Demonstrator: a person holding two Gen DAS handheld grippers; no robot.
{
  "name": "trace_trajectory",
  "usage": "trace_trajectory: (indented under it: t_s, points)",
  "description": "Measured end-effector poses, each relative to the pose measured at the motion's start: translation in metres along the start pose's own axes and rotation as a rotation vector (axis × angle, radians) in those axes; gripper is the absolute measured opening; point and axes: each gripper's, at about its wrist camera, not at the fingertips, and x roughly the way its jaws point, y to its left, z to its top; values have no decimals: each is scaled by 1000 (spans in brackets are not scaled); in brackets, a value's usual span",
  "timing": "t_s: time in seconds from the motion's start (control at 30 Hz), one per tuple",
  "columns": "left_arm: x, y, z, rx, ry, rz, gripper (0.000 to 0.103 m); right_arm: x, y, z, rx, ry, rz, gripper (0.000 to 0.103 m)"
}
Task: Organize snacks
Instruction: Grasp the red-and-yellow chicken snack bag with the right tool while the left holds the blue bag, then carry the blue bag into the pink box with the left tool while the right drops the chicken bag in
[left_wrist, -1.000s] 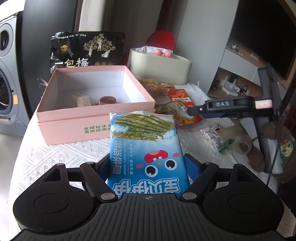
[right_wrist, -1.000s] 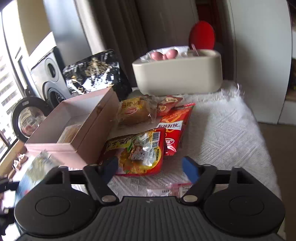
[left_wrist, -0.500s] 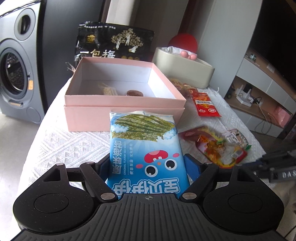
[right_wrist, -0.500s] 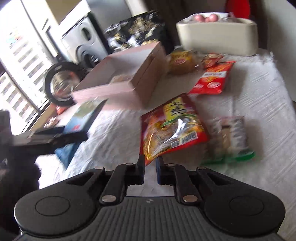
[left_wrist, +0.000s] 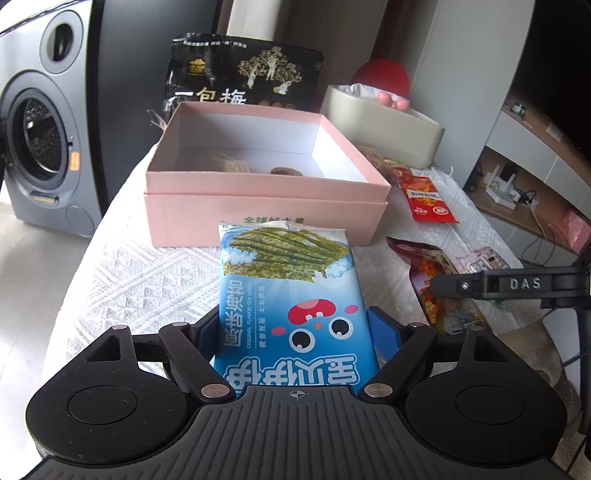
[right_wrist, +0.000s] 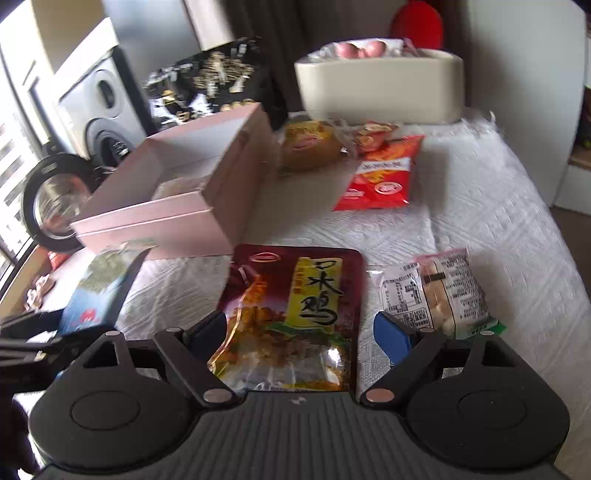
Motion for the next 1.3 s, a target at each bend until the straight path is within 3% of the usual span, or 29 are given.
trace_trajectory:
  t_s: [0.1, 0.23, 0.33, 0.5, 0.6, 0.73, 0.93, 1.13, 1.23, 1.3]
  points:
    - [3, -1, -3, -4, 13, 4, 86, 5, 5, 1, 34, -13, -9, 93]
    - [8, -6, -9, 28, 30, 27, 86, 14, 24, -2, -71, -4, -55, 103]
    - [8, -10, -12, 49, 28, 39, 86, 19, 34, -5, -137, -14, -105, 103]
    - [7, -9, -15, 50, 13, 34, 87, 18, 31, -7, -137, -54, -97, 102]
    - [8, -12, -15, 70, 19, 45, 87, 11, 32, -11, -175, -77, -77, 89]
    - [8, -16, -14, 79, 37, 51, 87, -6, 32, -14, -214, -82, -41, 57]
    - [2, -21, -16, 89, 68, 26, 87, -37, 27, -17, -211, -71, 45, 31]
    - [-16, -20, -20, 74, 61, 4, 87, -78, 28, -14, -208, -111, 148, 17]
    - [-25, -18, -22, 61, 50, 4, 87, -93, 29, -14, -209, -129, 190, 2]
    - [-29, -18, -24, 58, 54, -9, 87, -95, 32, -15, -219, -127, 202, 2]
